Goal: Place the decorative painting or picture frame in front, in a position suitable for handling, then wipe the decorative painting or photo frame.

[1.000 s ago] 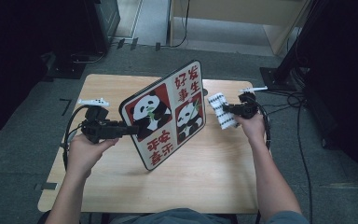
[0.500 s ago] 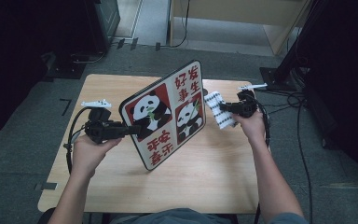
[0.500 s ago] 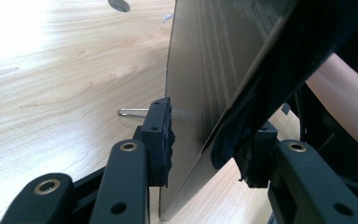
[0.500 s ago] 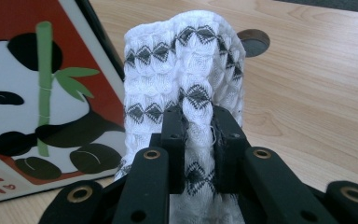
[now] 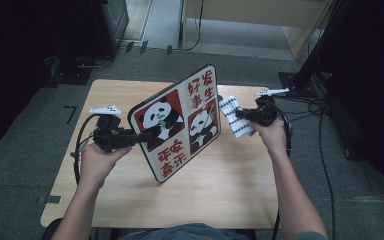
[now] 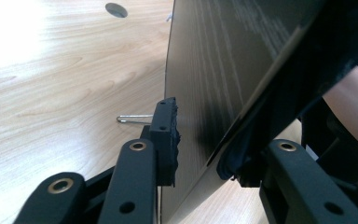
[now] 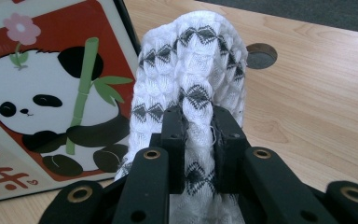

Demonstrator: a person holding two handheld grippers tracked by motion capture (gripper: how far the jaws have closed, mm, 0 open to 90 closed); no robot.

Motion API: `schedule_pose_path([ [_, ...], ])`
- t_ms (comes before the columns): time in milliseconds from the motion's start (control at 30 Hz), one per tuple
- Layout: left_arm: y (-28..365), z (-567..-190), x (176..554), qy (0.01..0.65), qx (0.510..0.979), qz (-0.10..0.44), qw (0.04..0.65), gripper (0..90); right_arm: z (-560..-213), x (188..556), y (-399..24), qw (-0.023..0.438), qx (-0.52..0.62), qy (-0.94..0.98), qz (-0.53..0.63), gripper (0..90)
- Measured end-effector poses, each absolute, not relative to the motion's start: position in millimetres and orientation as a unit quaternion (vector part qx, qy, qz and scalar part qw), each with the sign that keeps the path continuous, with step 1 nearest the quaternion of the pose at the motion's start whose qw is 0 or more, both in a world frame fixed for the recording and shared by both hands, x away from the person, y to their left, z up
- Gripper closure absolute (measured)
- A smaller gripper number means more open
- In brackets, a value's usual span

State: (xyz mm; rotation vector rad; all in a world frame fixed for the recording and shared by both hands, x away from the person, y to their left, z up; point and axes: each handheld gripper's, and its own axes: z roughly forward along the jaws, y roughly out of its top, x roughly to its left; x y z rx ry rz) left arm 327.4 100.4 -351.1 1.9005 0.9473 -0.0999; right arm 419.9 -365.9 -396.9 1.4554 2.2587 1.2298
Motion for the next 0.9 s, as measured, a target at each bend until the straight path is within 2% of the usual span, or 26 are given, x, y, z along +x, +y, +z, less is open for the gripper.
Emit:
schedule_pose_path([
  [200, 99, -351, 329, 0.382, 0.780, -0.038, 0.493, 71.7, -389, 414, -367, 0.114, 0.482, 0.760, 0.421, 78.2],
  [533, 103, -350, 330, 0.377, 0.780, -0.037, 0.497, 75.6, -367, 417, -366, 0.113, 0.470, 0.760, 0.434, 78.2],
  [900, 105, -350, 331, 0.378, 0.779, -0.030, 0.499, 77.2, -303, 430, -364, 0.134, 0.448, 0.763, 0.446, 78.2],
])
